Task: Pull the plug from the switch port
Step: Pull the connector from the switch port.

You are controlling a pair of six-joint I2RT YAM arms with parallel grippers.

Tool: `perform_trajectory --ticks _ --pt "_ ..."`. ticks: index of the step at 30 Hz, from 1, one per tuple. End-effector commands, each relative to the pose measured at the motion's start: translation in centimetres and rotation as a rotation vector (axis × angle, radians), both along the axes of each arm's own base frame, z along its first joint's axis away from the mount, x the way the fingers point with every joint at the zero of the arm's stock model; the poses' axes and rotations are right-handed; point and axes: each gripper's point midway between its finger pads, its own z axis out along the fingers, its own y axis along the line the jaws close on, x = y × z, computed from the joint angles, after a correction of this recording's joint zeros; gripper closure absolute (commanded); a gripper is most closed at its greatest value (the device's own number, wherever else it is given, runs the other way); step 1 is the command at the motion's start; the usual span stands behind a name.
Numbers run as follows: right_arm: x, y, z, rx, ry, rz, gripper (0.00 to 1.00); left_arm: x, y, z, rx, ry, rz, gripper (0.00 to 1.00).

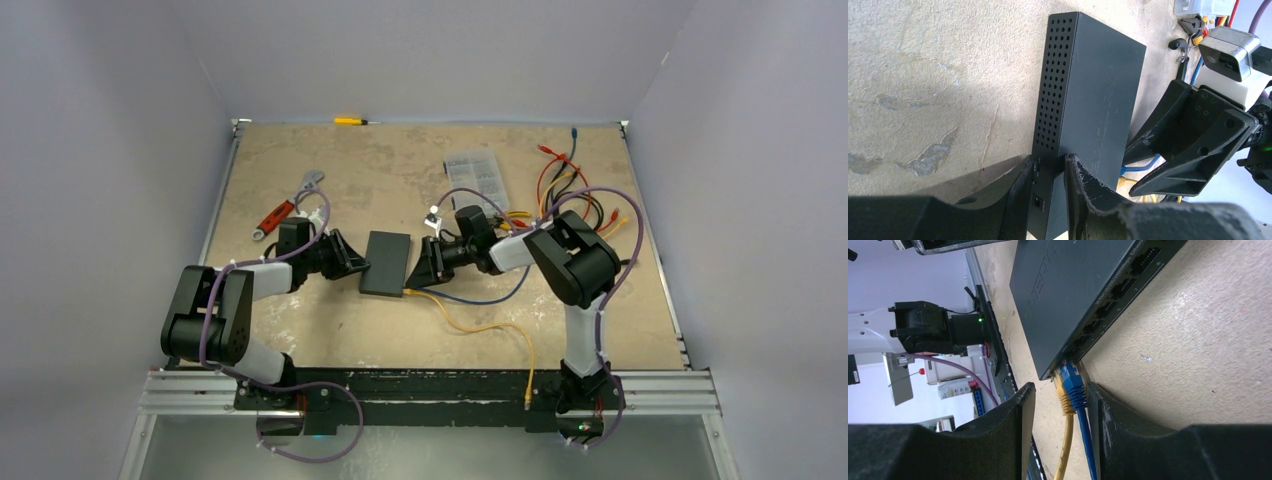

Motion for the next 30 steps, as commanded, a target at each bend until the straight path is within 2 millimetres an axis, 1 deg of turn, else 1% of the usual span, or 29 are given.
perform_trajectory --ticks 1,8,10,13,18,22,27,30 --pt "0.2 -0.7 -3.6 -0.1 0.026 -0.038 0.54 -4.0 1.6 -4.2 0.113 0.175 0.0 0.73" --pt "0.5 -0.5 -4.2 -0.104 0.026 -0.036 0.58 -4.0 1.6 -4.3 0.115 0.18 -0.002 0.73" --pt "0.6 -0.4 -4.4 -0.103 0.027 -0.033 0.62 -4.1 1.6 -4.4 0.116 0.184 -0.003 0.73" --pt "0.7 -0.5 -4.7 -0.115 0.022 -0.035 0.64 -4.2 1.6 -4.5 0.115 0.186 -0.003 0.73" --pt "1.0 -0.4 -5.0 -0.121 0.016 -0.04 0.63 -4.1 1.6 -4.5 0.114 0.185 -0.004 0.74" --pt "1.1 -0.3 -5.4 -0.122 0.021 -0.042 0.65 -4.2 1.6 -4.5 0.113 0.187 -0.003 0.74" --pt "1.0 -0.4 -5.7 -0.125 0.025 -0.037 0.73 -4.1 1.6 -4.4 0.113 0.184 -0.003 0.74" --pt "0.9 -0.4 -5.9 -0.128 0.026 -0.036 0.81 -4.2 1.6 -4.5 0.114 0.187 -0.003 0.74"
